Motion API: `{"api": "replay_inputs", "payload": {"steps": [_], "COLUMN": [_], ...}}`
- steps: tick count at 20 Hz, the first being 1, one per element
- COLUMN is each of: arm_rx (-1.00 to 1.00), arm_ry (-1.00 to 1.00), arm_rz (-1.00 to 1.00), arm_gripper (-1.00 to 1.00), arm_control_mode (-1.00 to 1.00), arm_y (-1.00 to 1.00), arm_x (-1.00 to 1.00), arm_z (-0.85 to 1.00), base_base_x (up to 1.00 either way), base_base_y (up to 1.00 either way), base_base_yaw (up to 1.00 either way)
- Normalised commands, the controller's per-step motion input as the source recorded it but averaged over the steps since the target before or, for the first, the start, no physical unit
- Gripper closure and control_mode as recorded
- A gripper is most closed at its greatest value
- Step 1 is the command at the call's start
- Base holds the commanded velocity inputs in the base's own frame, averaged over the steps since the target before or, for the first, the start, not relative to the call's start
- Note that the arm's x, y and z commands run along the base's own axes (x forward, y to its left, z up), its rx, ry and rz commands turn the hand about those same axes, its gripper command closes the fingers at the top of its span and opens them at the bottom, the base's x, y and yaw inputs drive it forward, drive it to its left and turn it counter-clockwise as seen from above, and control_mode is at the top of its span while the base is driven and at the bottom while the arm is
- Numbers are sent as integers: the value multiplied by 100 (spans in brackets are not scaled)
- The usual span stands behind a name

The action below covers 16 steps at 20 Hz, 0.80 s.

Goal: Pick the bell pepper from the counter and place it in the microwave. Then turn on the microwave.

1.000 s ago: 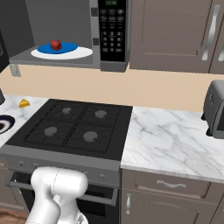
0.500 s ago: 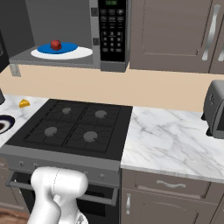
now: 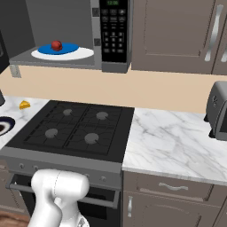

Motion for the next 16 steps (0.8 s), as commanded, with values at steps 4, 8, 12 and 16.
{"api": "replay_inputs", "payload": {"steps": [4, 8, 12, 16], "arm_rx": [8, 10, 12, 12], "arm_ry": [0, 1, 0, 0], "arm_rz": [-9, -10, -5, -3], "arm_gripper": [-100, -100, -100, -100], "arm_control_mode": [-100, -100, -100, -100], "arm_y": [26, 24, 25, 17], "arm_x": [16, 14, 9, 14], "arm_z": [-5, -4, -1, 0], "base_base_x": [0, 0, 0, 0], "base_base_y": [0, 0, 0, 0], "base_base_yaw": [0, 0, 0, 0]}}
